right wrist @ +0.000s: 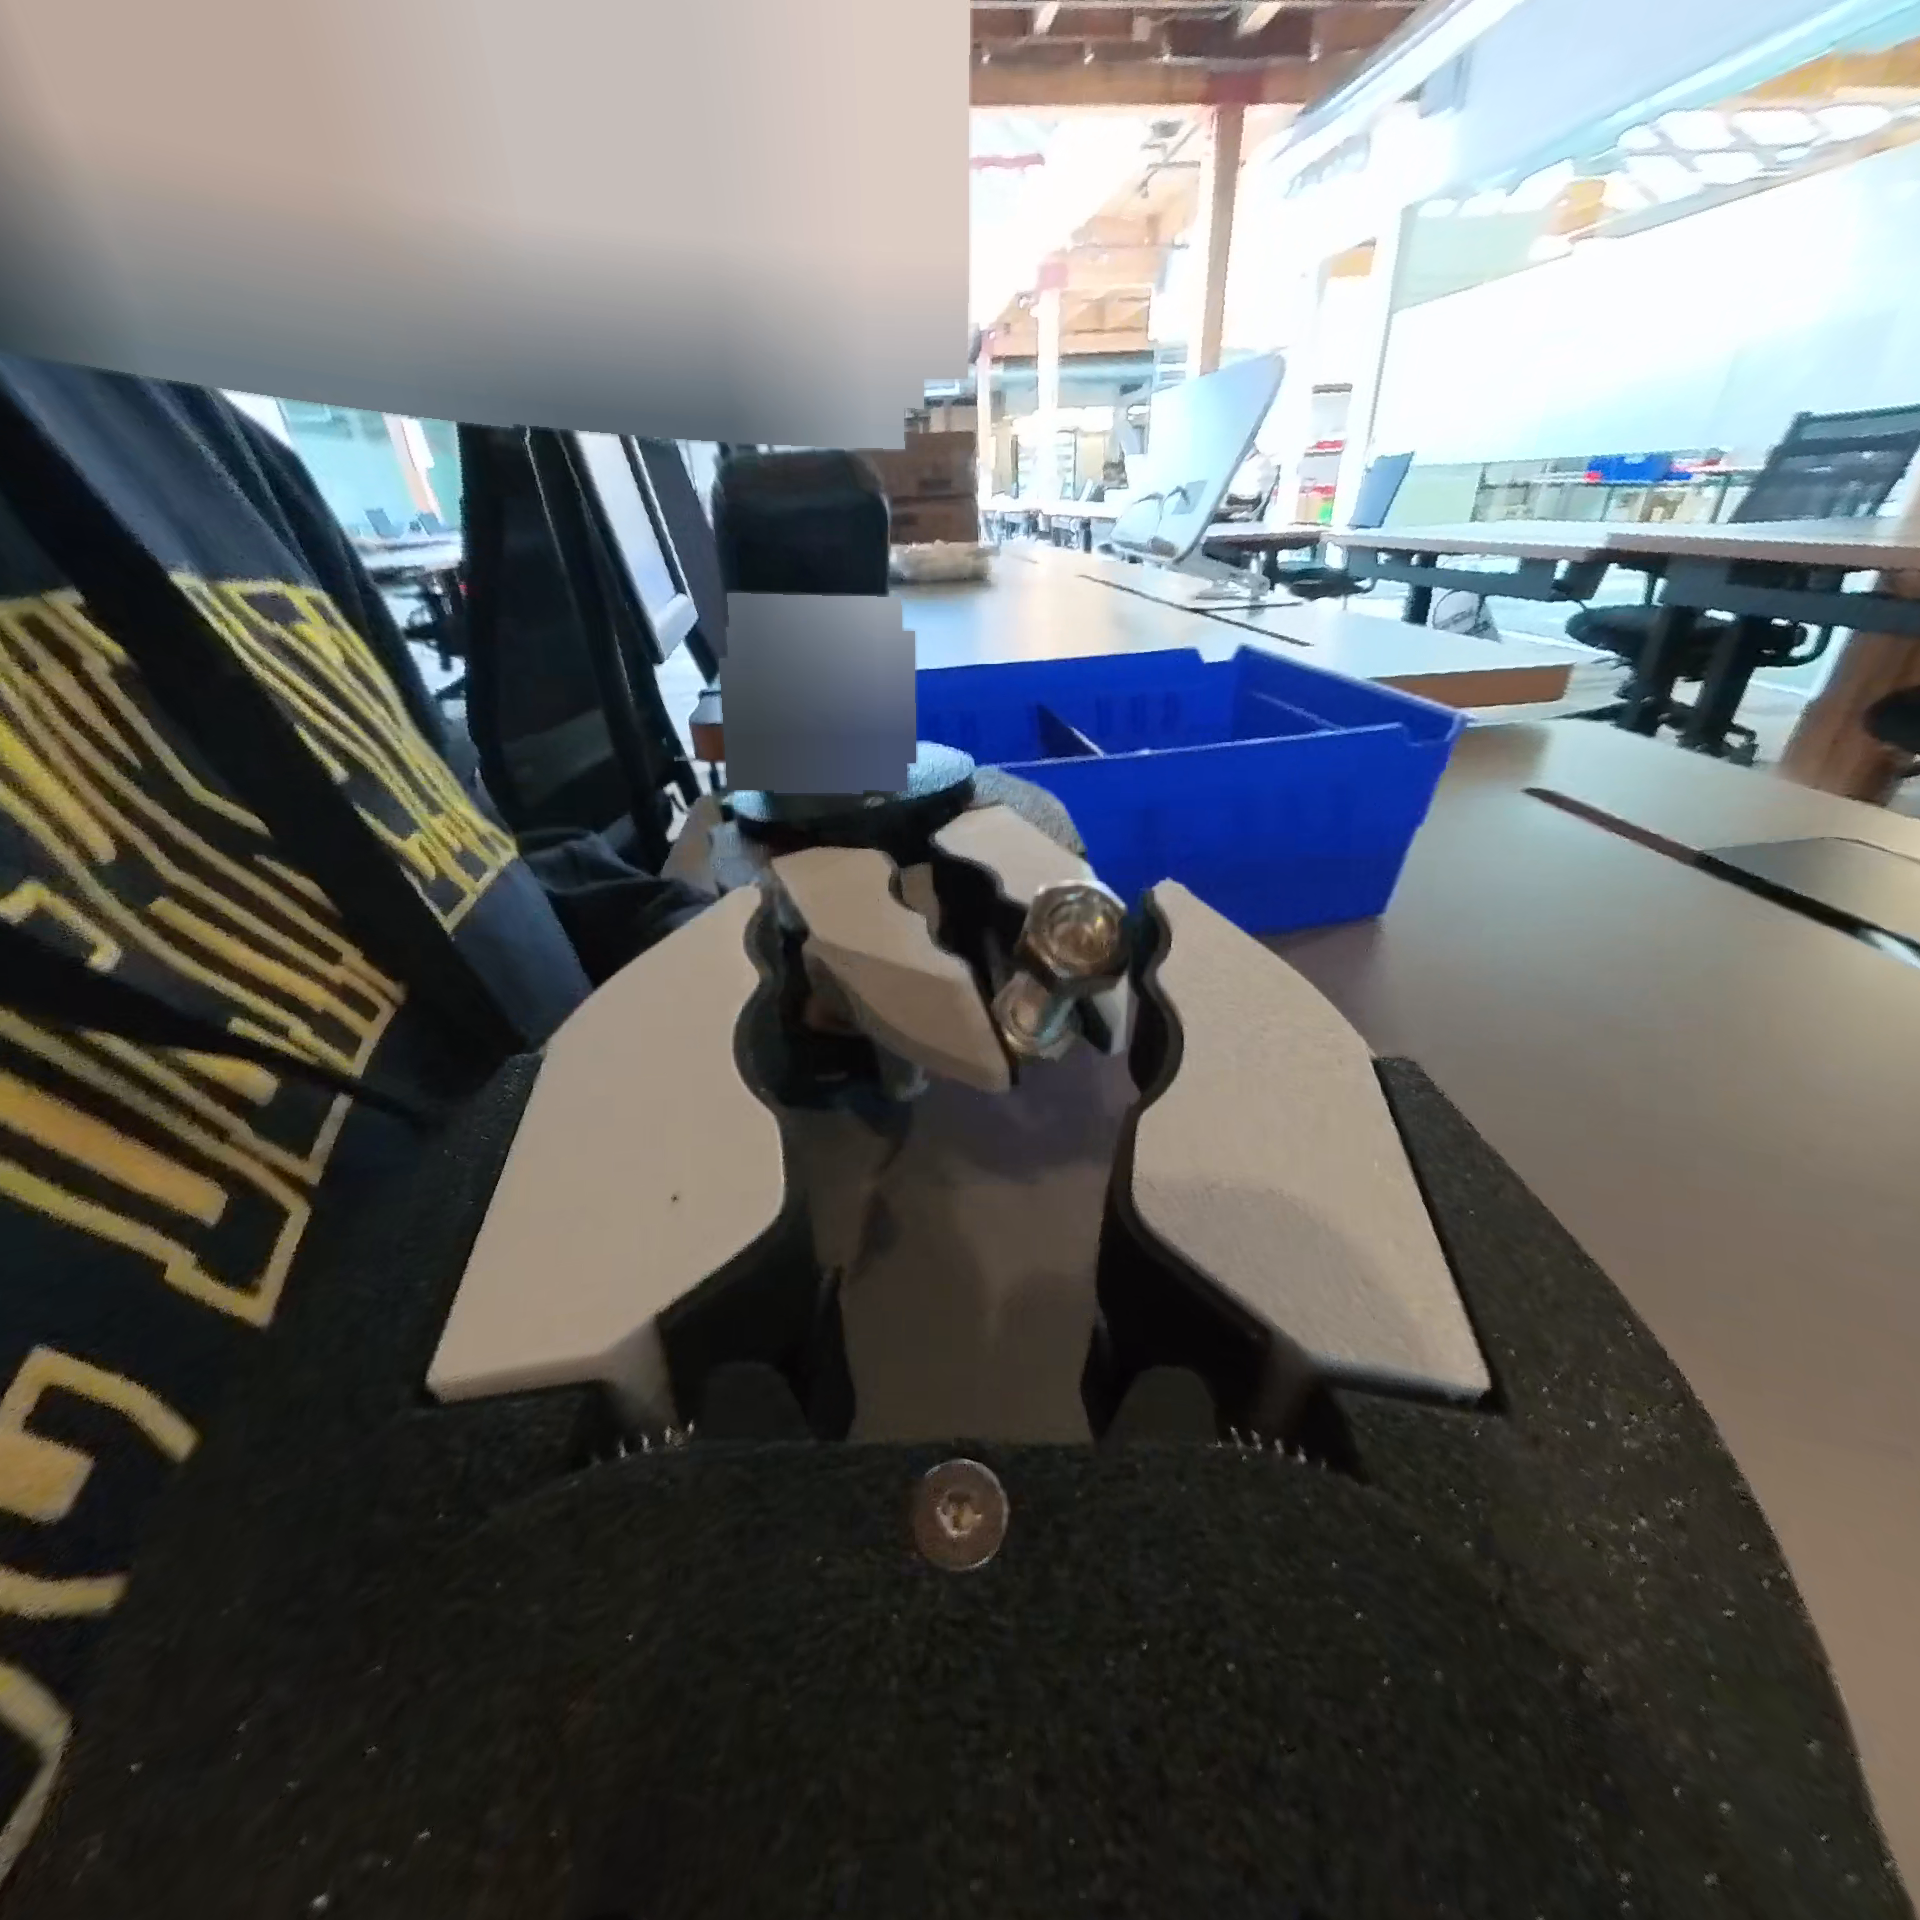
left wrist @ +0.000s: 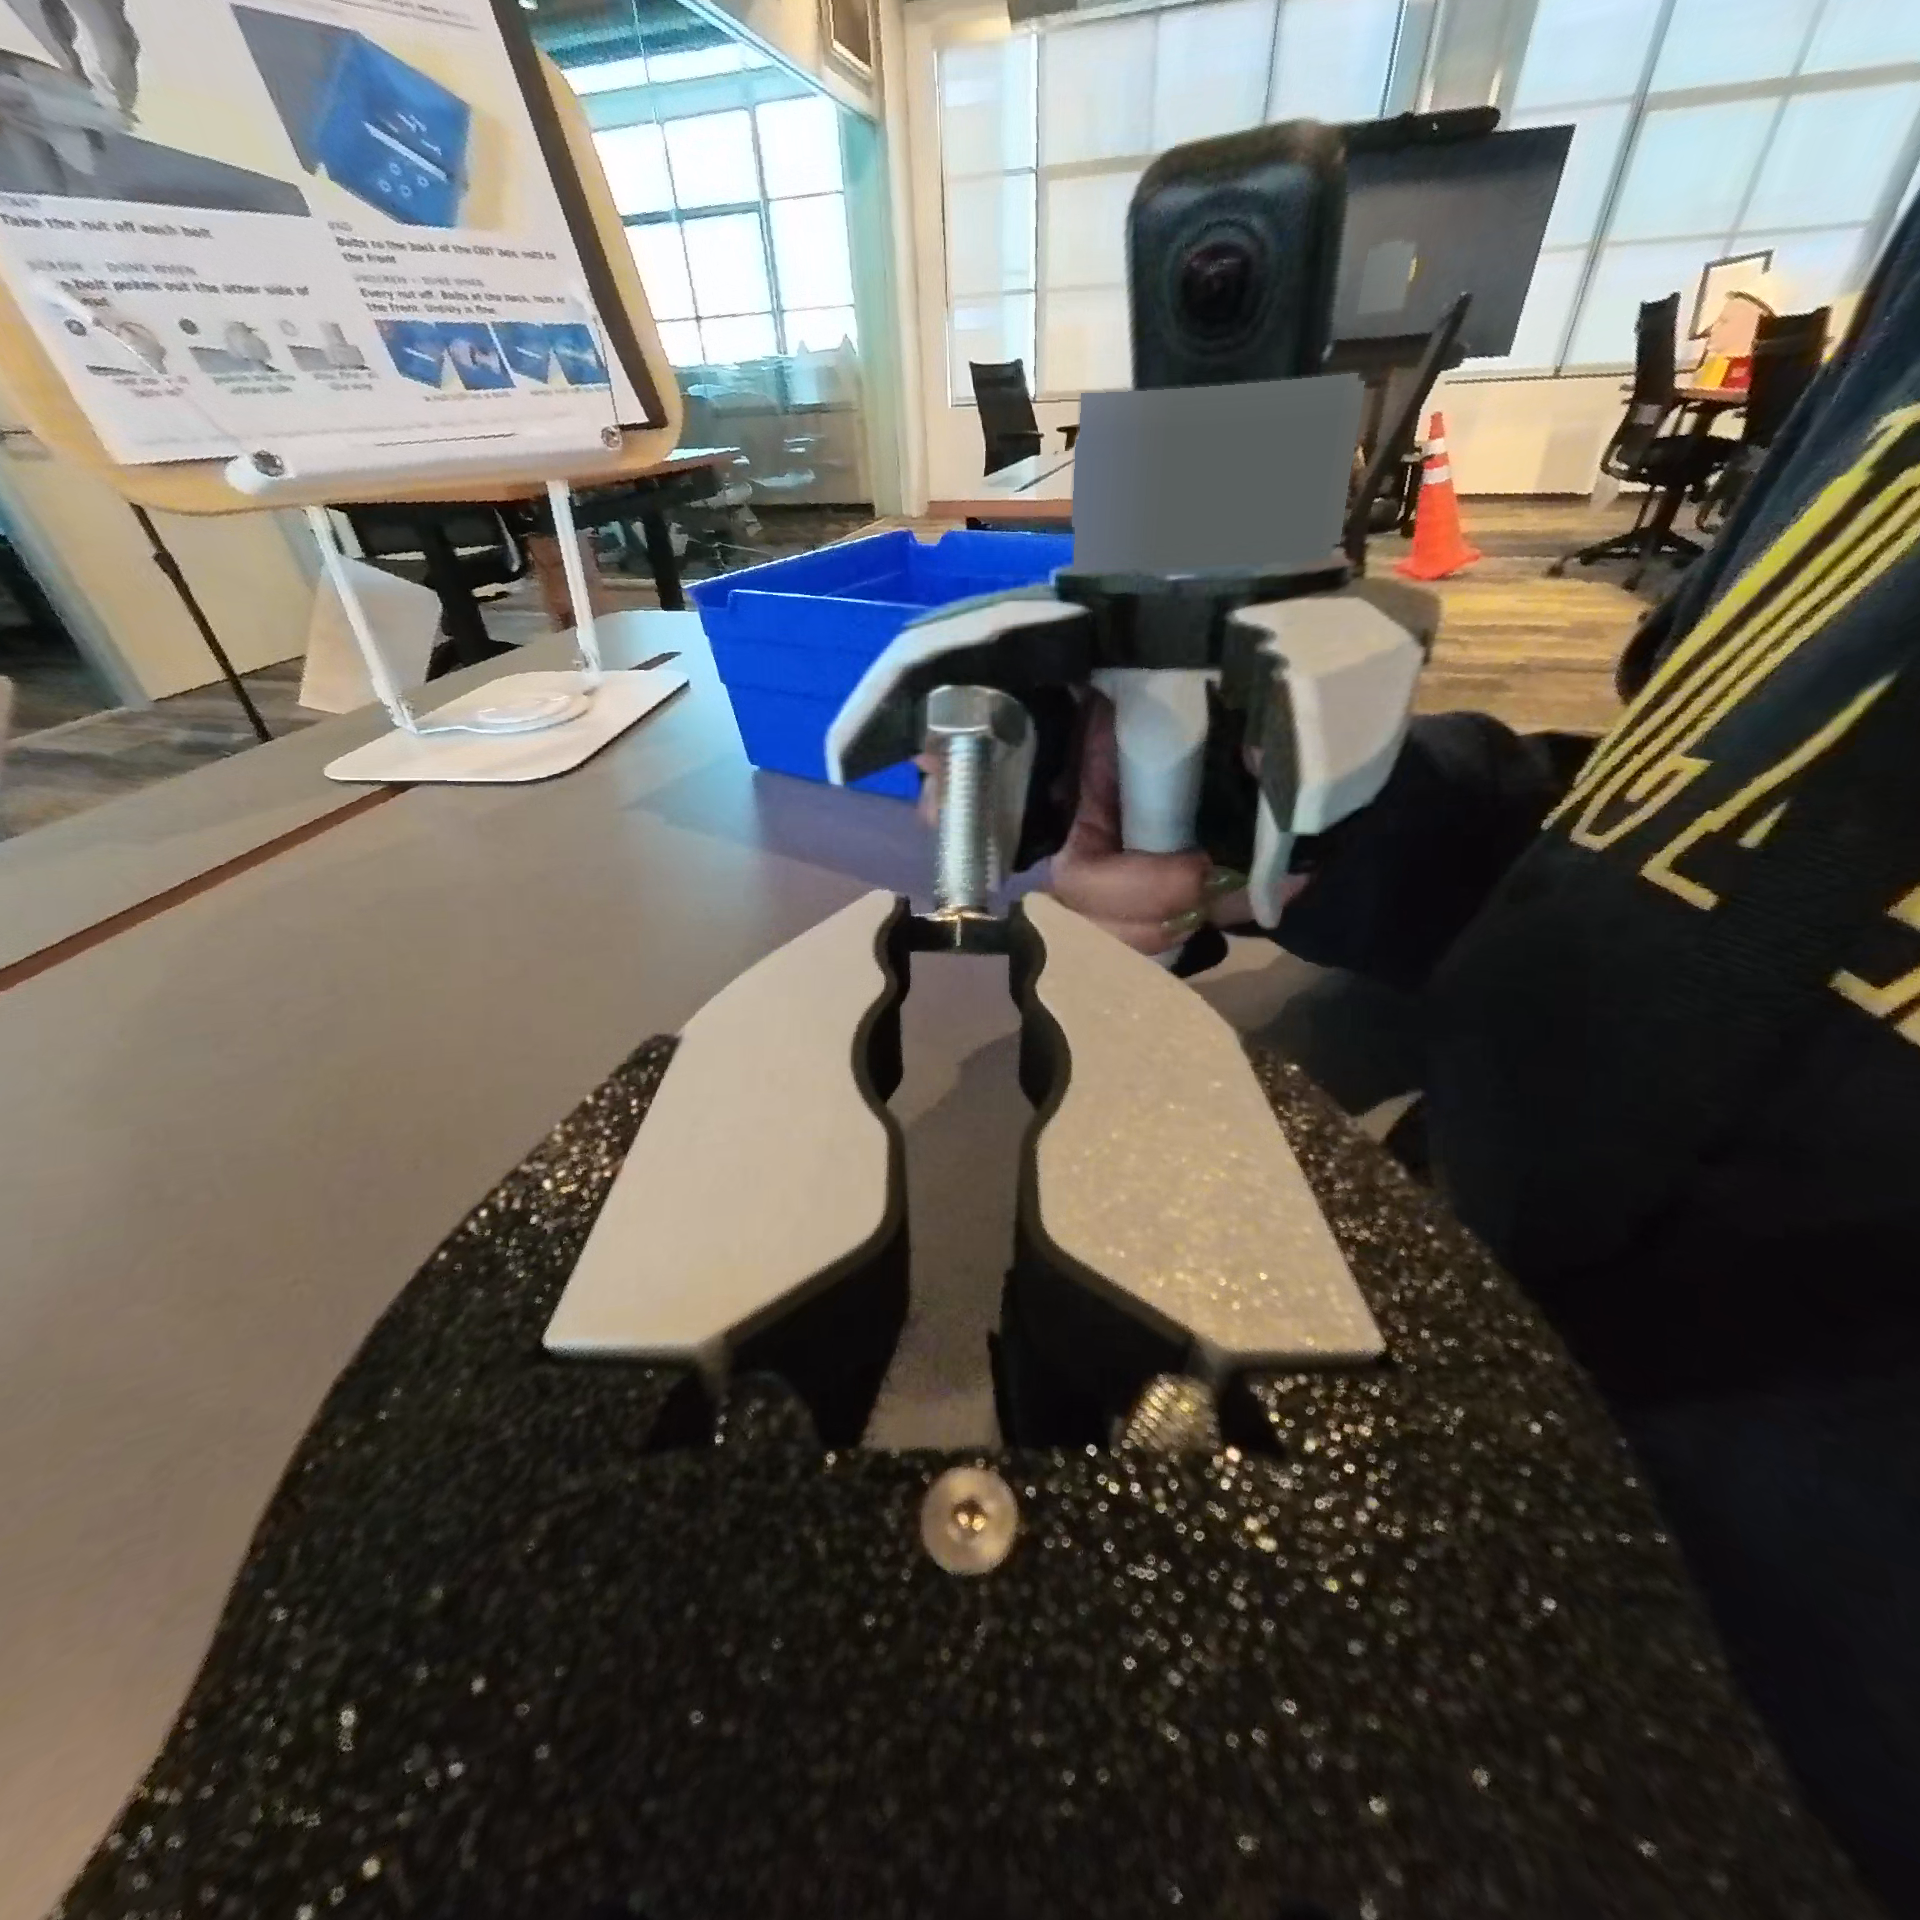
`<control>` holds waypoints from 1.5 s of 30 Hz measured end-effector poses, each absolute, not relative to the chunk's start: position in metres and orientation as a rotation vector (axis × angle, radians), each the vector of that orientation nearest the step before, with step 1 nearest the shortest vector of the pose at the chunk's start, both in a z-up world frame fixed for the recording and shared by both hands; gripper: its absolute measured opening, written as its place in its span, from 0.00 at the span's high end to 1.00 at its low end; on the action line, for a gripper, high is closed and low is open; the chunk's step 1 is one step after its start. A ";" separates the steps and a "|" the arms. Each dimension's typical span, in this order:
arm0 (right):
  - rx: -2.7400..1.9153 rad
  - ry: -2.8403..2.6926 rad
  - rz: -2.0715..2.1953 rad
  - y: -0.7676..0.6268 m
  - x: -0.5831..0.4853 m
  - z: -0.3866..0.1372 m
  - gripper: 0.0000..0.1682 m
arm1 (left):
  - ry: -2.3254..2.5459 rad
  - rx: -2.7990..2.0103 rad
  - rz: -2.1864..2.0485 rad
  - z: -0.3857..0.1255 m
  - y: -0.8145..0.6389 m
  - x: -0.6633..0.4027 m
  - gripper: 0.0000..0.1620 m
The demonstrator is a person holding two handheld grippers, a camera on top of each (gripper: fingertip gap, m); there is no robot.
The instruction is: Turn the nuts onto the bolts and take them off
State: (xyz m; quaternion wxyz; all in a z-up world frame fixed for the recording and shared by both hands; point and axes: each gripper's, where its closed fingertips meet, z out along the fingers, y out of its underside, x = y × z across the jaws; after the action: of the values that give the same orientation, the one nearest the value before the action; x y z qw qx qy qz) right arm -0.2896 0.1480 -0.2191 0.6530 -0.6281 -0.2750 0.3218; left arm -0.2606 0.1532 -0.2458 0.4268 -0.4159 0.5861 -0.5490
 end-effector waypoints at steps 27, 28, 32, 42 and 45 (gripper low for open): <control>-1.360 -0.624 0.746 0.131 -0.274 -0.226 0.74 | 1.447 -1.038 -1.384 -0.244 0.153 -0.261 0.89; -1.343 -0.591 0.758 0.131 -0.268 -0.224 0.73 | 1.445 -1.047 -1.389 -0.244 0.154 -0.261 0.89; -1.310 -0.547 0.736 0.144 -0.273 -0.211 0.67 | 1.488 -1.040 -1.399 -0.248 0.147 -0.259 0.89; -1.354 -0.651 0.732 0.127 -0.271 -0.229 0.84 | 1.451 -1.033 -1.387 -0.243 0.152 -0.262 0.89; -1.327 -0.557 0.700 0.137 -0.260 -0.220 0.75 | 1.456 -1.033 -1.412 -0.242 0.150 -0.262 0.89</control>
State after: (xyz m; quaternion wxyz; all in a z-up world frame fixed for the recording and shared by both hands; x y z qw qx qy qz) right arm -0.2603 0.1367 -0.2197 0.6965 -0.5949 -0.2499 0.3139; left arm -0.2622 0.1503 -0.2424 0.4194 -0.4119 0.5809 -0.5631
